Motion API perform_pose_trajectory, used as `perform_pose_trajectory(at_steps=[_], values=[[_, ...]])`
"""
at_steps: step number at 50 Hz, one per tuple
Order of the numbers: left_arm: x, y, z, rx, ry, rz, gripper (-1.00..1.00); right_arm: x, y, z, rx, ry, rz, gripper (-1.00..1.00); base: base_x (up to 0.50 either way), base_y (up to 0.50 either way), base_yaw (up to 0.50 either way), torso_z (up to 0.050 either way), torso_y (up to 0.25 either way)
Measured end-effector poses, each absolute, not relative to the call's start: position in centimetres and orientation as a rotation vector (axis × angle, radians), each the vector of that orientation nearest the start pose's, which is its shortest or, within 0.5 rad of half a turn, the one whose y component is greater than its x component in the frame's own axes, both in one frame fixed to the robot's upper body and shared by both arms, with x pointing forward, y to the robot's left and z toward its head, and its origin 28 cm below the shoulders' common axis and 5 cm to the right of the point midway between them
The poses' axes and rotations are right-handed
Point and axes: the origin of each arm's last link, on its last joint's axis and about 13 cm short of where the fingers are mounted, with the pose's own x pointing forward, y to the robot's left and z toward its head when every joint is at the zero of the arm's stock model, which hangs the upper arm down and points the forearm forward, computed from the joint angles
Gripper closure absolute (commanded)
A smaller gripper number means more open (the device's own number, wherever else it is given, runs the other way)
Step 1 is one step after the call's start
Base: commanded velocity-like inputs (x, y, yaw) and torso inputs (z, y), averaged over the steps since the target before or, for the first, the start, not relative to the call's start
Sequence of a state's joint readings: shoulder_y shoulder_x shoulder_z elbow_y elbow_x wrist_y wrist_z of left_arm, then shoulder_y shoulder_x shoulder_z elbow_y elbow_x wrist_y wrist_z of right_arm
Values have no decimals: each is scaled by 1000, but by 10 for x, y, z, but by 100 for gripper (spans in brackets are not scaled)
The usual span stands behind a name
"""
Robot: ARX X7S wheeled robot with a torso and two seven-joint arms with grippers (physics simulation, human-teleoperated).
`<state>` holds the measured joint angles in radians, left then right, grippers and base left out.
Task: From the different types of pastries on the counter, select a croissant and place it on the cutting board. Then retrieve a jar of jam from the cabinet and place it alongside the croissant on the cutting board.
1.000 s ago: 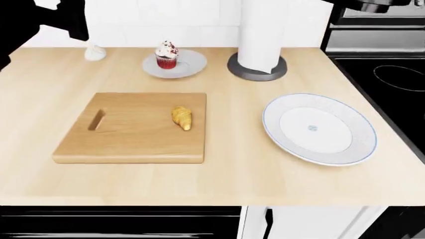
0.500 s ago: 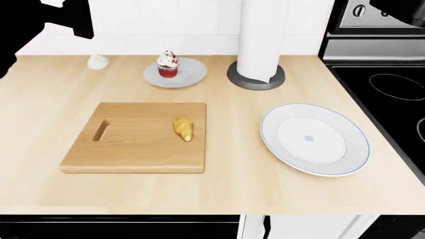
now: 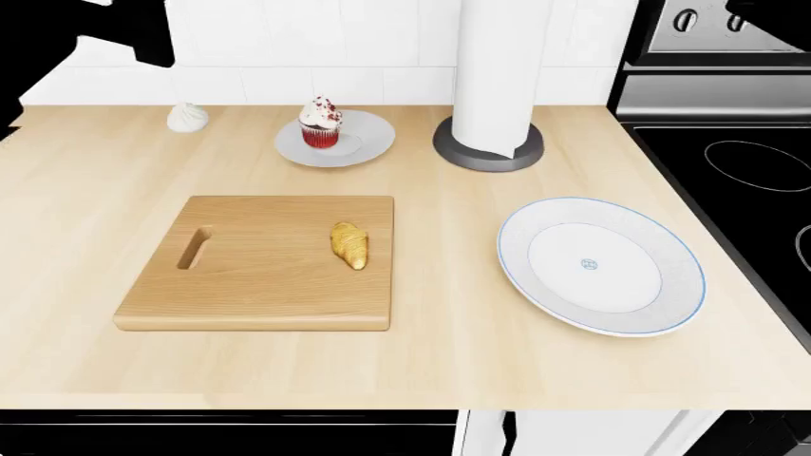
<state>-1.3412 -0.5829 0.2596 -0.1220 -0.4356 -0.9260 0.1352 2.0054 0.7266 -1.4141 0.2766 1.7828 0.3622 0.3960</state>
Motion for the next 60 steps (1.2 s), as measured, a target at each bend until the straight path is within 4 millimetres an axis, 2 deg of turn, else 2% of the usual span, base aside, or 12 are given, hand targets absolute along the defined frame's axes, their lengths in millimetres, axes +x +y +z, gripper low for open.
perform_pose_trajectory(at_steps=[11,19,36,47,52,60], values=[[324,338,352,197,-178,-35,-100,305,-142,436,58,-195,239,-100,0,0,0,0,0],[317,352,349,169,-180,11,-100,294,-138,463,45,-258,222,-100,0,0,0,0,0],[308,373,343,105,-201,82,-100,266,-126,536,24,-448,204,-100,0,0,0,0,0],[312,379,338,64,-183,98,-100,257,-125,596,-9,-658,160,-100,0,0,0,0,0],[313,385,336,58,-163,84,-100,260,-127,602,6,-663,129,-100,0,0,0,0,0],[304,404,337,75,-136,14,-100,268,-124,601,16,-613,116,-100,0,0,0,0,0]])
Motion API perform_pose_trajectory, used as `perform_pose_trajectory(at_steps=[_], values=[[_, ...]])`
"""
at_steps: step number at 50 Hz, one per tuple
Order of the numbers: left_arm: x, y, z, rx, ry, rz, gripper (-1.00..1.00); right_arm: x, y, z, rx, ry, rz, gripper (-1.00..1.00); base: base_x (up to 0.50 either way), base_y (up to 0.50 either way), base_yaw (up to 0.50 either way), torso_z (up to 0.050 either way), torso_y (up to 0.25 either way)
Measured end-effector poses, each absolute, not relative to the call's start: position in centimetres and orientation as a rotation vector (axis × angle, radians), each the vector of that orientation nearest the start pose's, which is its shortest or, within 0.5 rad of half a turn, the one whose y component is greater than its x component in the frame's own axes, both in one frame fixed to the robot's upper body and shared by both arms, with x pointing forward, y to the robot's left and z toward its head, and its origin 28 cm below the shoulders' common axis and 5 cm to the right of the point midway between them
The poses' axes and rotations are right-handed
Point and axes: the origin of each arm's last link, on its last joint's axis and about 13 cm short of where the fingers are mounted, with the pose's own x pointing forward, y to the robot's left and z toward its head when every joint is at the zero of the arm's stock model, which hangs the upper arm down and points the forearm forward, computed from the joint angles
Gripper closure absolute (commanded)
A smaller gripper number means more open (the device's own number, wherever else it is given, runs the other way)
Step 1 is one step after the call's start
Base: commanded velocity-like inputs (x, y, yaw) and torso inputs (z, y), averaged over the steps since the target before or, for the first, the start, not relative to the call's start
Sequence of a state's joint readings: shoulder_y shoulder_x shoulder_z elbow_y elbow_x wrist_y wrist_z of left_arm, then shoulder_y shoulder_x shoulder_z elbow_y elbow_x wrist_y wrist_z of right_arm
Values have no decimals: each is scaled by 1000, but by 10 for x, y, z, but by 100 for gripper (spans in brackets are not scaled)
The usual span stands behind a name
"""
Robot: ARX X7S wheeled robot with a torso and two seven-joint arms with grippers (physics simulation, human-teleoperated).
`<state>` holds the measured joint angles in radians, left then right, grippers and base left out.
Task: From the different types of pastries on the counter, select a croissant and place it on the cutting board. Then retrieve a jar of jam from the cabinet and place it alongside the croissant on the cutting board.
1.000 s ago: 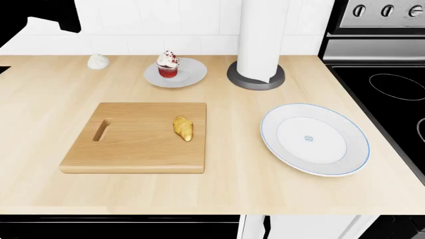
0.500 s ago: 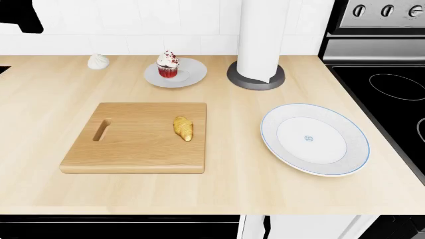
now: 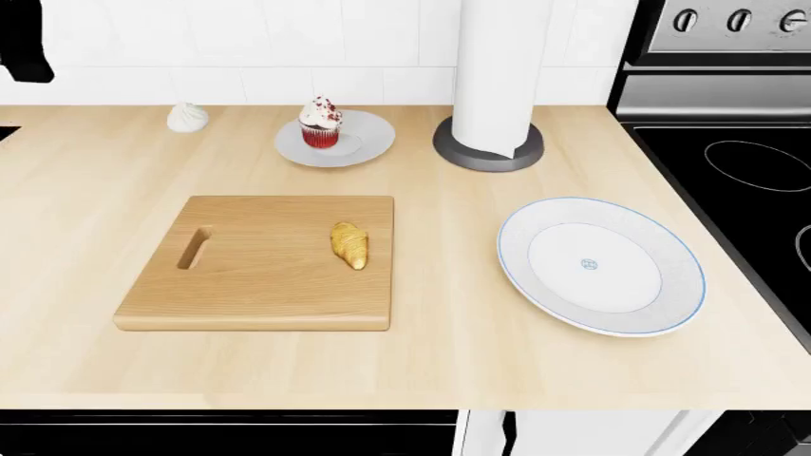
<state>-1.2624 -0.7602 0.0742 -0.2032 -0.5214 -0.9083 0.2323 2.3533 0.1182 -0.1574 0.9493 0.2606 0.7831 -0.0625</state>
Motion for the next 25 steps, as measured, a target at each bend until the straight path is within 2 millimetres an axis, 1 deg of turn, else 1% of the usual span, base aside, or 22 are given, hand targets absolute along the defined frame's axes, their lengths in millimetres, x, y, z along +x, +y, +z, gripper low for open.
perform_pose_trajectory(at_steps=[7,14,20,25], values=[[294,422,344,87,-131,-27,-100,276,-121,596,21,-560,99,-100,0,0,0,0,0],[288,437,349,94,-109,-42,-100,283,-118,592,0,-525,78,-100,0,0,0,0,0],[287,445,352,88,-68,-74,-100,286,-116,589,-28,-511,59,-100,4,17,0,0,0],[290,447,355,83,-39,-109,-100,288,-117,589,-43,-510,39,-100,140,261,0,0,0]])
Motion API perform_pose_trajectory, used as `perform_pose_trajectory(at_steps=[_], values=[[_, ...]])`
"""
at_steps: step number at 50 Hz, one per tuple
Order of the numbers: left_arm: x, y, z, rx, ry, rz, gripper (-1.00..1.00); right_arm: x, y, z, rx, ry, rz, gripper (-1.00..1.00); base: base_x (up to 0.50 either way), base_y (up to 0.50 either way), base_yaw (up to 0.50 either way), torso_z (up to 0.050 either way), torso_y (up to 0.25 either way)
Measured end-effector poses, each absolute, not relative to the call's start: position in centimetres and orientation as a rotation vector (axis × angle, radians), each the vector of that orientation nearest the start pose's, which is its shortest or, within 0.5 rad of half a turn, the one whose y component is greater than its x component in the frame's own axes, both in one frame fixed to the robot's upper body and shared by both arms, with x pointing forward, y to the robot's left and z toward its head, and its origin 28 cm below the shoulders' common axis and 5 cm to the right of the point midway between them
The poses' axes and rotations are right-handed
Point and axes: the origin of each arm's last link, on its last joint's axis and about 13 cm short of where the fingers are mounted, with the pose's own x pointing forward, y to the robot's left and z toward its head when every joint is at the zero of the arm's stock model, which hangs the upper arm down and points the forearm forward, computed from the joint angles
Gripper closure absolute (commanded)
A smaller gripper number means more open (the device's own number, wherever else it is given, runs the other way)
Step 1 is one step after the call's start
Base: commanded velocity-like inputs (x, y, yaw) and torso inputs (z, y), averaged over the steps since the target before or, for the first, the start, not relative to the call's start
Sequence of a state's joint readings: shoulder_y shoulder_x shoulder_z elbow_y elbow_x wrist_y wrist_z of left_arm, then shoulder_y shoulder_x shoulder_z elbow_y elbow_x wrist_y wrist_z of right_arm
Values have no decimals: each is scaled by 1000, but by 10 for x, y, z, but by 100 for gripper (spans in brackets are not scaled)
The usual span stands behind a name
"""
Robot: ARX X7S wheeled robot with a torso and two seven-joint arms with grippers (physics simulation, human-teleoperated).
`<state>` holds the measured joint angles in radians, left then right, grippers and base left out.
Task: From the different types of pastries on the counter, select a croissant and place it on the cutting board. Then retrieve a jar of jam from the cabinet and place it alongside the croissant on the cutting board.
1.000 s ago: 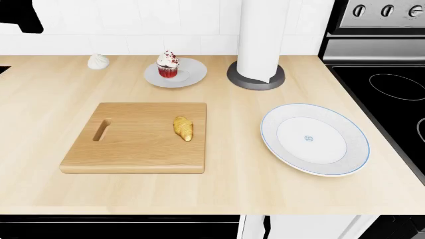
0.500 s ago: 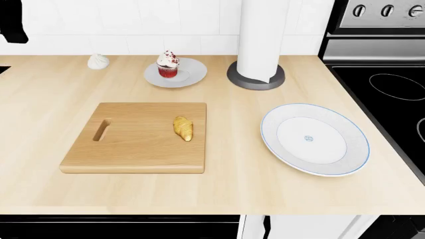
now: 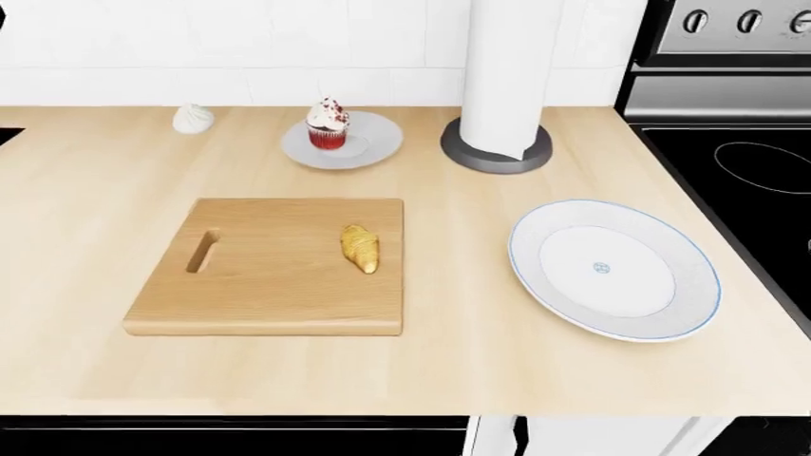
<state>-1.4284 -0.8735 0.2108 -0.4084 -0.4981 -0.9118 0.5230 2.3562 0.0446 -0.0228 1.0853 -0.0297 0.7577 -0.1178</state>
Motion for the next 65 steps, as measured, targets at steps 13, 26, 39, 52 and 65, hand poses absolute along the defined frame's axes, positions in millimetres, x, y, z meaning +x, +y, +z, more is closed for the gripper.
perform_pose_trajectory(at_steps=[13,26,39,52,65], values=[[305,443,364,58,-15,-121,-100,287,-115,590,-68,-516,23,-100,208,343,0,0,0],[311,415,373,45,-61,-127,-100,285,-113,592,-83,-529,21,-100,209,344,0,0,0],[309,392,373,43,-67,-174,-100,281,-113,594,-90,-544,19,-100,79,490,0,0,0],[309,378,373,15,-65,-198,-100,278,-114,597,-92,-563,12,-100,0,467,0,0,0],[325,344,369,-87,-59,-191,-100,277,-113,598,-89,-577,21,-100,0,0,0,0,0]])
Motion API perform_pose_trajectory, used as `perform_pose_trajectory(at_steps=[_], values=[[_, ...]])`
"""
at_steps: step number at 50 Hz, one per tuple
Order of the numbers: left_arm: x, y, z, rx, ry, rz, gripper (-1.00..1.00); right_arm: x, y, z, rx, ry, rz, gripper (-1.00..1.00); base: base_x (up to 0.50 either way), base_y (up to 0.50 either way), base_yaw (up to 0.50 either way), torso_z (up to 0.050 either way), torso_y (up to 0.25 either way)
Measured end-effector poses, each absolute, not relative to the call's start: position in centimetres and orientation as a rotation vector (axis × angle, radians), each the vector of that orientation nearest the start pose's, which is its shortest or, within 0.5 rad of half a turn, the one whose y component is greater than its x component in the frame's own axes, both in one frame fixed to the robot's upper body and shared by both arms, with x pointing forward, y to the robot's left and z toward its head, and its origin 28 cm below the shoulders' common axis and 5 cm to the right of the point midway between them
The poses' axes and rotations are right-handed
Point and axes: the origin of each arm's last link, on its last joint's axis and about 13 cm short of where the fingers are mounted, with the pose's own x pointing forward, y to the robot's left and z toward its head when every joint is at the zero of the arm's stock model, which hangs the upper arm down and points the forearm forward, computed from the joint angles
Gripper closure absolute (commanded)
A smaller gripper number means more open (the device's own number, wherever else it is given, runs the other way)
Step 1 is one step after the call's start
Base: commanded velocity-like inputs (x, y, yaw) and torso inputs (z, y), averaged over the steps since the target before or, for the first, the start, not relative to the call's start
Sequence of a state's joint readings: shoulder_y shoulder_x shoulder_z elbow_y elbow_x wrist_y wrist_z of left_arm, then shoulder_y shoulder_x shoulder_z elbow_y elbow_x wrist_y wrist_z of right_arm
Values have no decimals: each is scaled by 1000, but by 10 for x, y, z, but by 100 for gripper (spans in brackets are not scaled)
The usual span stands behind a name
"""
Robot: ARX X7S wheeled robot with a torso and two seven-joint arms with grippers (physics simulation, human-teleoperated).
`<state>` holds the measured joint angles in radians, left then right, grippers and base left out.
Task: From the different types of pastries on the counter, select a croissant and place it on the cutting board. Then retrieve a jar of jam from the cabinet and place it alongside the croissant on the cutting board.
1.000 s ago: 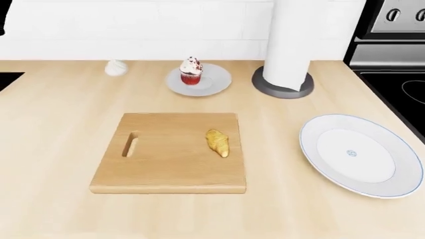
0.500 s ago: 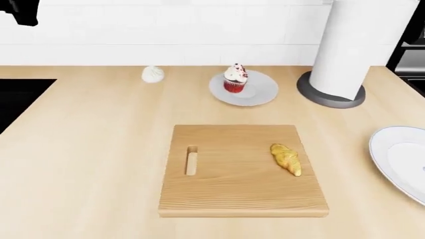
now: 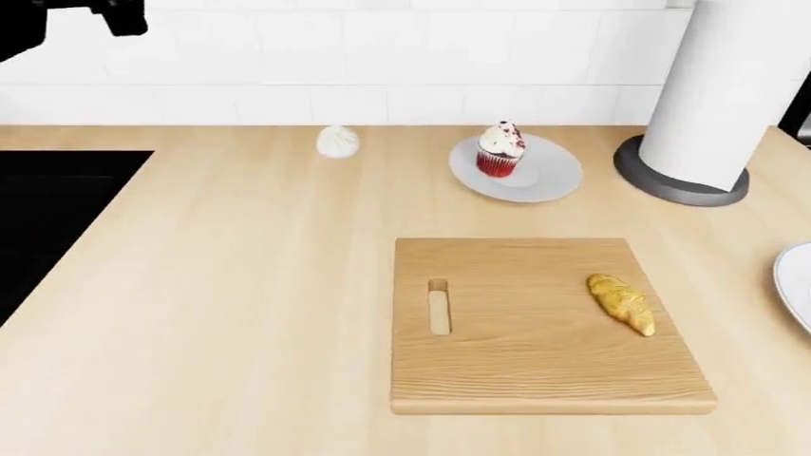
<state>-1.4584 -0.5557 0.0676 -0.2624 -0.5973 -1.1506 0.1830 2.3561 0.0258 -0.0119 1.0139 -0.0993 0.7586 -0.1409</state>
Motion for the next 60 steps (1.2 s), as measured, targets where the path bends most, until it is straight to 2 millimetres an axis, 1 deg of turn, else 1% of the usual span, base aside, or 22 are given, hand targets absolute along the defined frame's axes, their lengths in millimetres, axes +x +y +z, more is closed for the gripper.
perform_pose_trajectory(at_steps=[6,13,21,26,30,34,54,60], values=[[343,324,362,-118,-43,-181,-100,276,-113,598,-89,-578,34,-100,0,0,0,0,0],[365,303,349,-131,-10,-175,-100,275,-109,599,-89,-580,62,-100,0,0,0,0,0],[384,287,338,-129,16,-162,-100,273,-103,600,-91,-588,99,-100,0,0,0,0,0],[392,280,334,-126,28,-151,-100,272,-99,601,-95,-592,119,-100,0,5,0,0,0],[397,274,330,-123,39,-151,-100,272,-97,601,-98,-595,132,-100,0,114,0,0,0],[400,269,327,-121,48,-154,-100,272,-96,601,-96,-598,140,-100,35,428,0,0,0],[404,259,322,-117,78,-160,-100,272,-95,602,-76,-610,160,-100,99,500,0,0,0],[403,256,321,-115,84,-169,-100,272,-95,602,-71,-614,151,-100,0,0,0,0,0]])
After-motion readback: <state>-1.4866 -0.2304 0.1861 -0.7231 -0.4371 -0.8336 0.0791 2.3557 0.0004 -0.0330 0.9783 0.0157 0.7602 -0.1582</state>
